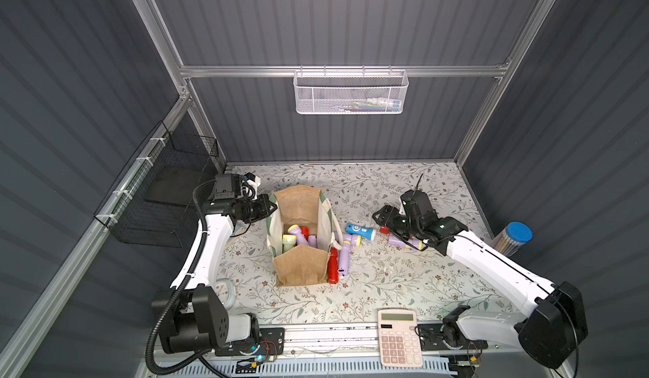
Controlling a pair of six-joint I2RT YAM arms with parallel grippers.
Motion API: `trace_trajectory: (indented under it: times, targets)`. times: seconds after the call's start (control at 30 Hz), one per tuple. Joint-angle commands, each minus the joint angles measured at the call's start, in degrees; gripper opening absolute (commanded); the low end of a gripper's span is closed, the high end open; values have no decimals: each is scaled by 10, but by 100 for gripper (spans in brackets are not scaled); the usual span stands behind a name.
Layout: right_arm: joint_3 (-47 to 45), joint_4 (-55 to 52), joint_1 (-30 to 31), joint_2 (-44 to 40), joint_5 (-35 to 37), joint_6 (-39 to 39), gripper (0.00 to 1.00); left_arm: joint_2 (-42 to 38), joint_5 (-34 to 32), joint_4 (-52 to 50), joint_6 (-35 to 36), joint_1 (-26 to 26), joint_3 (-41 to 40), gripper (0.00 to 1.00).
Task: Put the flashlights into the tote bags
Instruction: Pick up the flashlight from the center of the board.
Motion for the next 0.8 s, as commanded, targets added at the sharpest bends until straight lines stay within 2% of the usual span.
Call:
trace_trajectory:
  times: [0.0,0.23,0.5,0.77]
  targets:
    - [-46,-9,-12,-11,-2,90,73,2,2,-11,3,0,3,6]
    - [-106,19,-27,-2,20,181,72,7,6,-12,4,0,4,6]
    - [-120,51,-75,39,7,222,71,7,3,-13,7,0,1,6]
    - [-118,43,-87,75,16,251,69,12,-1,-16,7,0,1,6]
